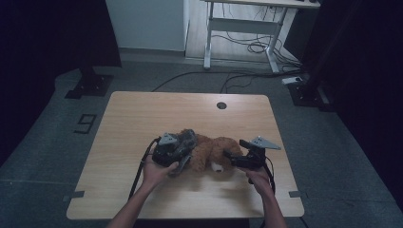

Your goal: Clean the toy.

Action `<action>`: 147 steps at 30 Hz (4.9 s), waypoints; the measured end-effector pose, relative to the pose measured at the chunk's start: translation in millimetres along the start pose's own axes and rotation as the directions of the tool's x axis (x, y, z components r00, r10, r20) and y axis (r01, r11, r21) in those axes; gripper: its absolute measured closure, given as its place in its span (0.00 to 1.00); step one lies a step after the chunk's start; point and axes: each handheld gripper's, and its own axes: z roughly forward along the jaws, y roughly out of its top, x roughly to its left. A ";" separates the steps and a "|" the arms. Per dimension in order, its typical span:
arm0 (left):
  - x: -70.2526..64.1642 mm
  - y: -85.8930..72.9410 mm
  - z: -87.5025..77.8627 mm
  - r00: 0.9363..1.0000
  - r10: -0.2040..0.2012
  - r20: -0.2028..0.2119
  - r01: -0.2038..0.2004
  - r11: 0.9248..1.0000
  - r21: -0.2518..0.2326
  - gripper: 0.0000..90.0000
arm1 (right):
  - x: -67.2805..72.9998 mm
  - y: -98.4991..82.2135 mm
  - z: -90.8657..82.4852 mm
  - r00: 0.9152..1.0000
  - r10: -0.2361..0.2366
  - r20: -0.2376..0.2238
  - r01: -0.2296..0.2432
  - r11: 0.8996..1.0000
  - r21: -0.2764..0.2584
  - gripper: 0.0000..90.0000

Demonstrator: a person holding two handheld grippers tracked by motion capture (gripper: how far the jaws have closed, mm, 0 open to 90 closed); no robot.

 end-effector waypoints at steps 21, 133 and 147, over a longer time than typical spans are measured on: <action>-39.0 39.7 -24.2 0.996 0.057 0.070 -0.054 0.998 -0.038 0.82 | 5.8 -41.3 4.2 0.999 -0.005 -0.040 0.011 0.989 0.148 0.25; 40.2 -16.1 -18.9 0.987 -0.150 -0.056 0.154 0.985 0.078 0.84 | 1.7 -50.2 1.8 0.998 0.056 -0.003 -0.054 0.986 0.155 0.14; 40.8 1.8 -5.8 0.988 -0.150 0.019 0.149 0.988 0.034 0.85 | 6.2 -45.3 6.8 0.998 -0.022 -0.060 0.025 0.998 0.059 0.42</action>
